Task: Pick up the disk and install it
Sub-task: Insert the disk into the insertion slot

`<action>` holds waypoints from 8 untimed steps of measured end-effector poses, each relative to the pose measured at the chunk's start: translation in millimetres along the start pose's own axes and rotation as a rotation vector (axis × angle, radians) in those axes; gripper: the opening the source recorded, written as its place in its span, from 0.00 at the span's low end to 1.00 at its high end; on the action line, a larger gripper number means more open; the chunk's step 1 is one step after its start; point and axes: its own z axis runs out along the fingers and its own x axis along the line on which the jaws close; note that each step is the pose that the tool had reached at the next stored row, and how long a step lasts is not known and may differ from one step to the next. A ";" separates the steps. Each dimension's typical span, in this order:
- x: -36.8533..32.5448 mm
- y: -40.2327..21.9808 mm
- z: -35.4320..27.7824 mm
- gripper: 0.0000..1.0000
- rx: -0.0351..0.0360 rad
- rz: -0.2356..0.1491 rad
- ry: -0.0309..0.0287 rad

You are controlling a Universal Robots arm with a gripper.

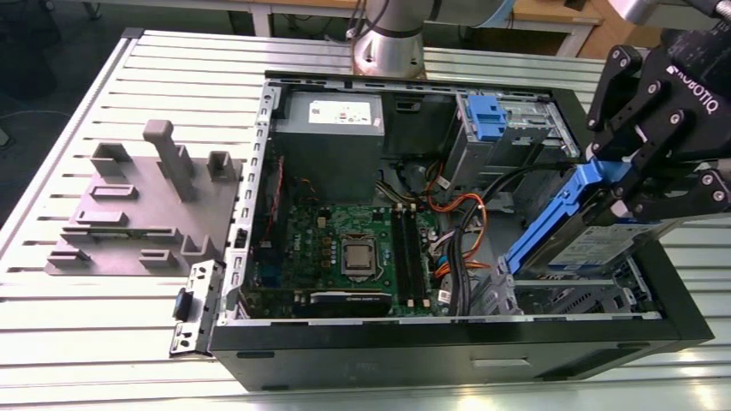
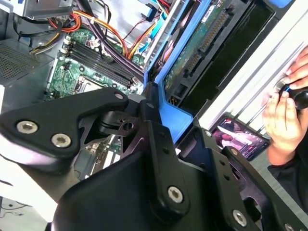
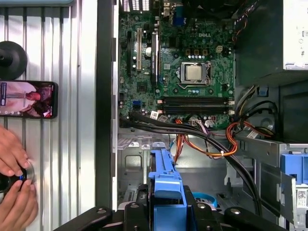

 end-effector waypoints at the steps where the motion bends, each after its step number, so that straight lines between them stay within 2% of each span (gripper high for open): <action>1: 0.0 0.0 0.9 0.36 0.0000 0.000 0.0000; 8: 0.3 -0.1 7.2 0.36 0.0000 0.000 0.0001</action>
